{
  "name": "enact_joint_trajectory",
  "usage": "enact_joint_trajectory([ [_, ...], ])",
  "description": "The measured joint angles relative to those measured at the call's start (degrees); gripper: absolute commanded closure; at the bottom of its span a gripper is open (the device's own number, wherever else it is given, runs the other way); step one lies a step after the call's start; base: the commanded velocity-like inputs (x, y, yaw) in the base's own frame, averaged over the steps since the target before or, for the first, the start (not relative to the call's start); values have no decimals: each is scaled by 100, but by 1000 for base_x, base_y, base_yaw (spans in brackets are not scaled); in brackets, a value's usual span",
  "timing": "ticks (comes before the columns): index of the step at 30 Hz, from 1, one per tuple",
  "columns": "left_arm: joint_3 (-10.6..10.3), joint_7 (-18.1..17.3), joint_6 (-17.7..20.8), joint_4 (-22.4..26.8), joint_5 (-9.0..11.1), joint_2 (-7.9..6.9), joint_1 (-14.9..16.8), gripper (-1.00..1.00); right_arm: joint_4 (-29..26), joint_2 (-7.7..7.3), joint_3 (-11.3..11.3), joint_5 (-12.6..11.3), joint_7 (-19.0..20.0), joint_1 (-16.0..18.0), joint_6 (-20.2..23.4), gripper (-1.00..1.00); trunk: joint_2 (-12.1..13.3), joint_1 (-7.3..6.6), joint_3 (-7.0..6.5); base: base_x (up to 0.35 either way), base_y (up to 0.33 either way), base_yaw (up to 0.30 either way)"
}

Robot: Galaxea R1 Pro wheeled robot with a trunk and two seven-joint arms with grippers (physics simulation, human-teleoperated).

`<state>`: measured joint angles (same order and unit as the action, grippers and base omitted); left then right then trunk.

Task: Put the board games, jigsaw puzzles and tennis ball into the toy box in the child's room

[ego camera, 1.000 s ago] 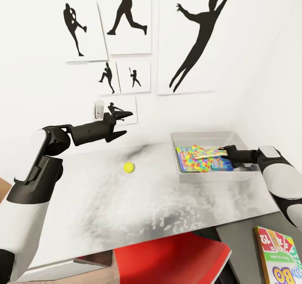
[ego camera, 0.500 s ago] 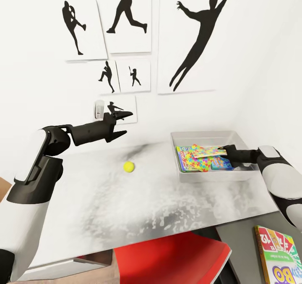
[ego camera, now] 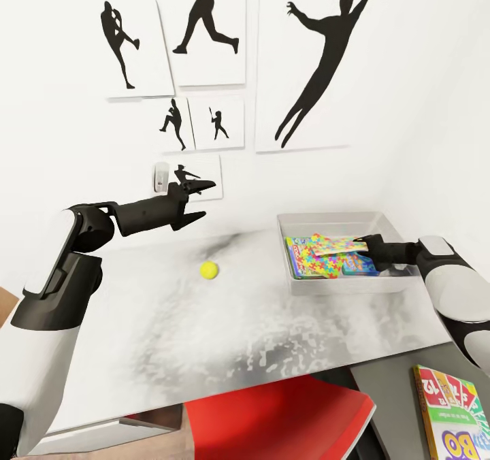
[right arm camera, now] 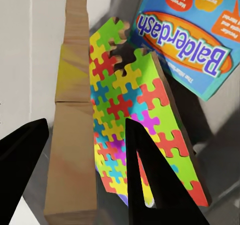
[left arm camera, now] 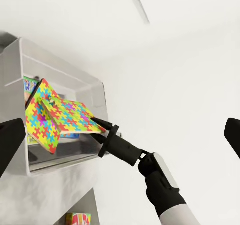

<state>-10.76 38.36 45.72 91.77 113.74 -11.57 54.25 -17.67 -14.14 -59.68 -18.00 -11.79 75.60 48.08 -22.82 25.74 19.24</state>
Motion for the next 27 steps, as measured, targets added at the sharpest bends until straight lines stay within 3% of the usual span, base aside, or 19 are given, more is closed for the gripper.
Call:
enact_joint_trajectory([
  [1, 0, 0, 0, 1, 0, 0, 0, -100, -2, -1, 30, 158, -4, -1, 9, -100, 1, 1, 1, 0, 0, 0],
  [27, -2, 6, 0, 4, -2, 24, -1, -100, -38, -10, 95, 163, -4, 136, -21, -100, 1, 1, 1, 0, 0, 0],
])
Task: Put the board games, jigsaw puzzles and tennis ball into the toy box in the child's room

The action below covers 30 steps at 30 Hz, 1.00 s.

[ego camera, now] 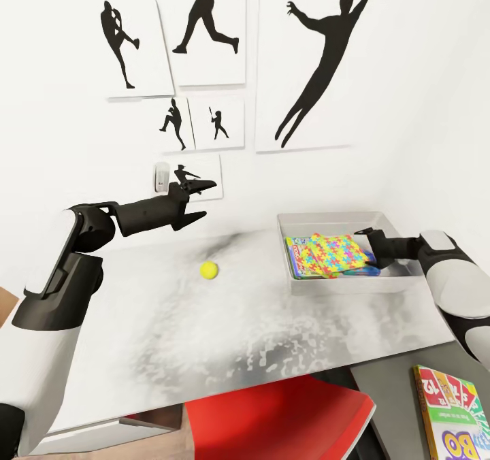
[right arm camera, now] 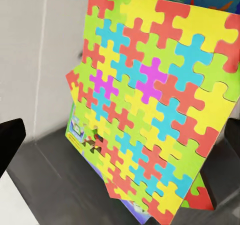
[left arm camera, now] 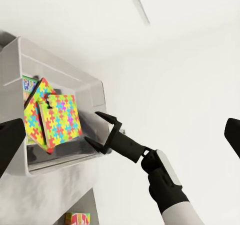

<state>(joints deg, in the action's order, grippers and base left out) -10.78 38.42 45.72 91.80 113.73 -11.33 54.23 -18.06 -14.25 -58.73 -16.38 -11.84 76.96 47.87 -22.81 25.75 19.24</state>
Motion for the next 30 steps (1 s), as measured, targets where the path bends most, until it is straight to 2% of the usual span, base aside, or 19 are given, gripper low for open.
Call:
enact_joint_trajectory([
  [18, 0, 3, 0, -6, 2, 10, -2, -100, -15, -4, 46, 1, 86, 474, 23, -100, 0, 0, 0, 0, 0, 0],
  [30, 0, 3, 0, -8, 1, 11, -4, -100, -109, -60, 91, 4, 494, 565, 63, -100, 0, 0, 0, 0, 0, 0],
])
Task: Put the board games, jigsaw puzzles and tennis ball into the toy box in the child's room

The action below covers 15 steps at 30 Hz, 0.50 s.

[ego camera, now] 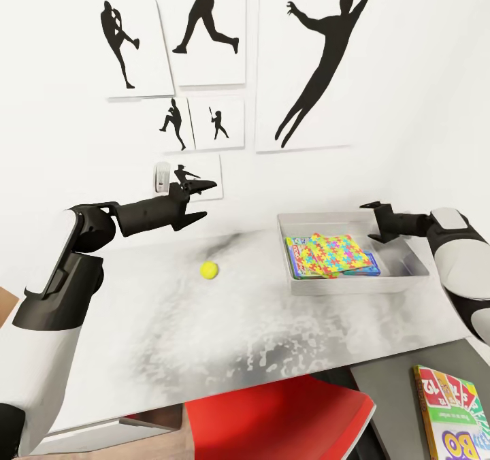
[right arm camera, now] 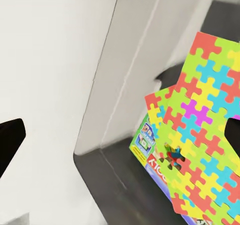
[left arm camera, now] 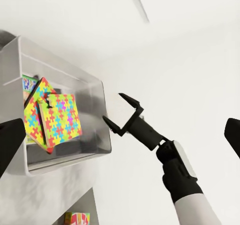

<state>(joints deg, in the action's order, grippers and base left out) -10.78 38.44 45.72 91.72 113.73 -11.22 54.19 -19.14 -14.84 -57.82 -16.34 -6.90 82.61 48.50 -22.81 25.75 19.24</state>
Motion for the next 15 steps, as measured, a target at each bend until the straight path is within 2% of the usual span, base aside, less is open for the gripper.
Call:
enact_joint_trajectory([
  [5, -4, 0, 0, -2, -3, 0, -8, -100, -126, -10, 137, -2, 130, -23, 13, -100, 0, 0, 0, 0, 0, 0],
  [7, -6, 2, 0, -5, -5, -2, -17, -100, -246, -17, 336, -7, 200, -44, 36, -100, 0, 0, 0, 0, 0, 0],
  [10, -6, 3, 0, -6, -6, -3, -23, -100, -321, -19, 459, -13, 248, -60, 65, -100, 0, 0, 0, 0, 0, 0],
  [12, -17, 7, 0, -8, -10, -5, -35, -100, -492, -23, 679, -31, 393, -140, 151, -100, 0, 0, 0, 0, 0, 0],
  [13, -17, 7, 0, -9, -10, -5, -35, -100, -495, -23, 683, -33, 396, -142, 152, -100, 0, 0, 0, 0, 0, 0],
  [15, -84, 18, -1, -12, -39, -8, -49, -100, -719, -21, 862, -60, 640, -306, 232, -100, 0, 0, 0, 0, 0, 0],
])
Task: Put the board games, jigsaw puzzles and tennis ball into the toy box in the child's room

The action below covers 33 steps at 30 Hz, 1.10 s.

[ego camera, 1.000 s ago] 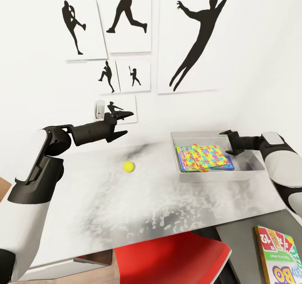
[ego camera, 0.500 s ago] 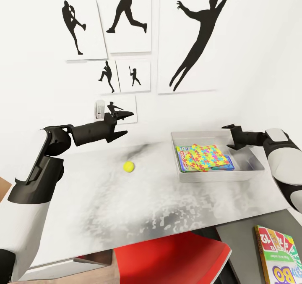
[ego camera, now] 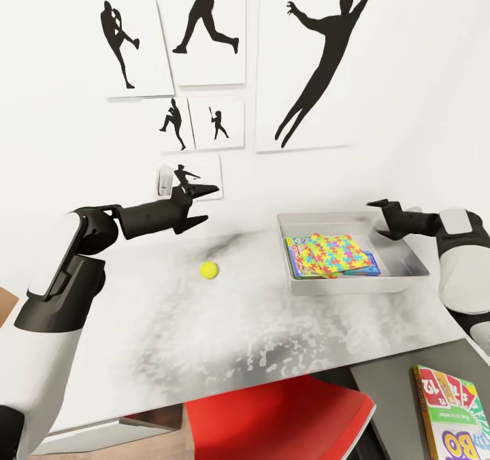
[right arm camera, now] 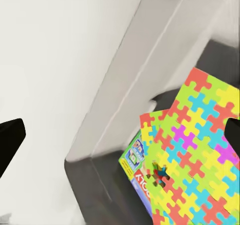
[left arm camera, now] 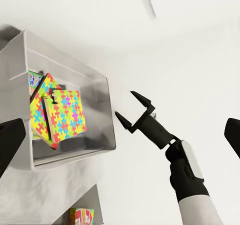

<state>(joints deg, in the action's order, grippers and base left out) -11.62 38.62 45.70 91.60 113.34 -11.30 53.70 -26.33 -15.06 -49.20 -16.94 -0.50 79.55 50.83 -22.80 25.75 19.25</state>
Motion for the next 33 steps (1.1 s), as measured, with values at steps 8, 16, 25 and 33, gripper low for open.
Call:
enact_joint_trajectory([
  [8, -204, 71, -9, -1, -203, -20, -55, -100, -651, 15, 414, -62, 869, -526, 91, -100, 0, 0, 0, 0, 0, 0],
  [16, -325, 158, -19, -4, -512, -21, -109, -100, -1612, 6, 1269, -47, 2176, -1155, 137, -100, 0, 0, 0, 0, 0, 0],
  [25, -366, 190, -17, -17, -659, -33, -252, -100, -2541, 11, 1821, -29, 3084, -1772, 126, -100, 0, 0, 0, 0, 0, 0],
  [33, -376, 198, -18, -28, -701, -44, -364, -100, -3147, 10, 1987, -24, 3309, -2031, 167, -100, 0, 0, 0, 0, 0, 0],
])
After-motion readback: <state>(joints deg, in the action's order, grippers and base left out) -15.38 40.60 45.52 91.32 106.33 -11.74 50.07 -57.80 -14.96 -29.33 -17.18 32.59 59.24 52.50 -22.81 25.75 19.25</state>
